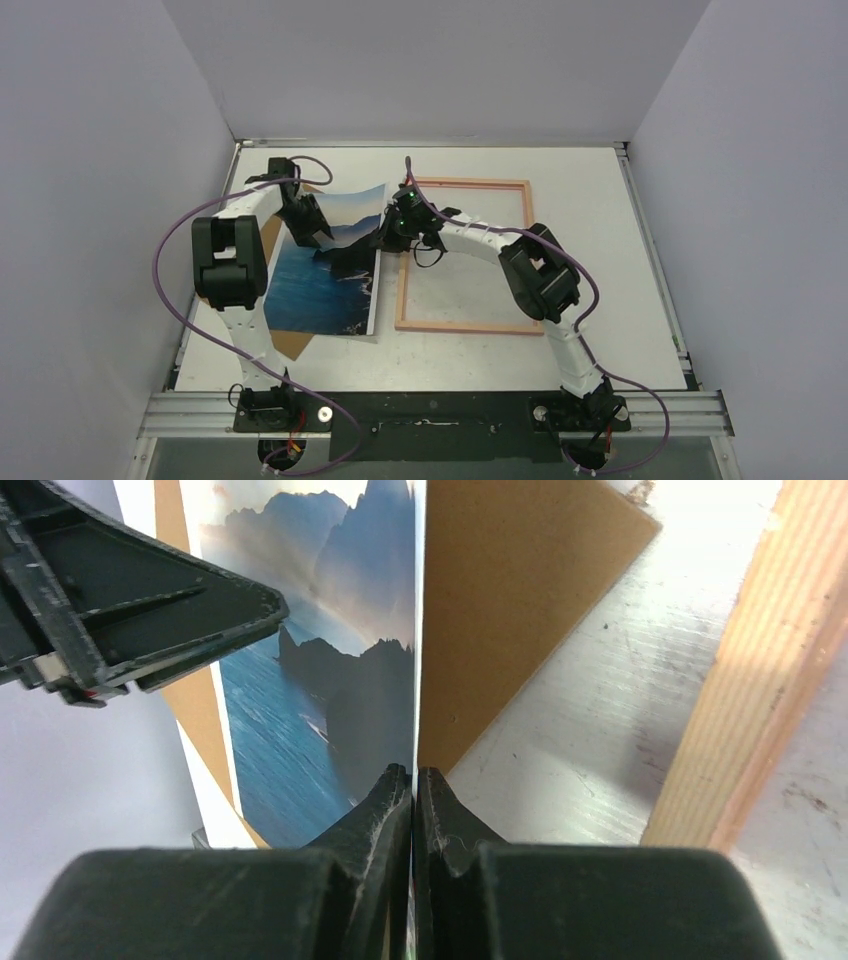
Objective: Put the photo into the frame
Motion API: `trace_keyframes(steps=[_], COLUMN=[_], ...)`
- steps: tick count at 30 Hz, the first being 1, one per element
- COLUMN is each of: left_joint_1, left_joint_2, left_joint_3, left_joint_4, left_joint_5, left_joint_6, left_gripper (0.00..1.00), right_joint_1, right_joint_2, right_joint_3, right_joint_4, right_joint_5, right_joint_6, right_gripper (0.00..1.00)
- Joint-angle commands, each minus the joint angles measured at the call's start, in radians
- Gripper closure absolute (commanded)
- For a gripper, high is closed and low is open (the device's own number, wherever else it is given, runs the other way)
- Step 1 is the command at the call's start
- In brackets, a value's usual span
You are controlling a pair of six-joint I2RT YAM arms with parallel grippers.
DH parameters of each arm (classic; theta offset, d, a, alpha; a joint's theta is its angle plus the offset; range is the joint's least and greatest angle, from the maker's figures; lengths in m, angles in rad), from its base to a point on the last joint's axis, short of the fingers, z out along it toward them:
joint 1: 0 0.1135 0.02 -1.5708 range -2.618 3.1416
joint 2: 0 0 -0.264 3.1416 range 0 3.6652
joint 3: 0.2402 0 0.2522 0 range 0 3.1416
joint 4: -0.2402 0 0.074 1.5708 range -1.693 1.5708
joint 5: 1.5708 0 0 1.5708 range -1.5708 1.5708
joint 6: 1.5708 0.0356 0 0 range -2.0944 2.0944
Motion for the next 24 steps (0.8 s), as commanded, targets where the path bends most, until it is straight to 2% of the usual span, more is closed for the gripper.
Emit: trace_keyframes(steps=[1, 5, 10, 16, 24], left_joint_1=[-0.019, -0.096, -0.231, -0.367, -0.524], left_joint_2=[-0.130, -0.279, -0.508, -0.707, -0.816], left_joint_3=[0.072, 0.025, -0.122, -0.244, -0.329], left_joint_4=[-0.033, 0.015, 0.160, 0.285, 0.414], left_joint_5=[-0.003, -0.013, -0.035, -0.019, -0.003], left_joint_6=[0.068, 0.110, 0.198, 0.259, 0.387], left_gripper=[0.58, 0.50, 0.41, 0.39, 0.37], right_joint_1=[-0.017, -0.038, -0.075, -0.104, -0.106], right_joint_2=[-0.139, -0.241, -0.333, -0.429, -0.491], right_joint_3=[0.025, 0.020, 0.013, -0.018, -0.020], right_joint_4=[-0.020, -0.118, -0.218, -0.291, -0.378], right_joint_5=[0.058, 0.116, 0.139, 0.183, 0.218], right_joint_6=[-0.016, 0.017, 0.090, 0.128, 0.156], right_gripper=[1.00, 1.00, 1.00, 1.00, 1.00])
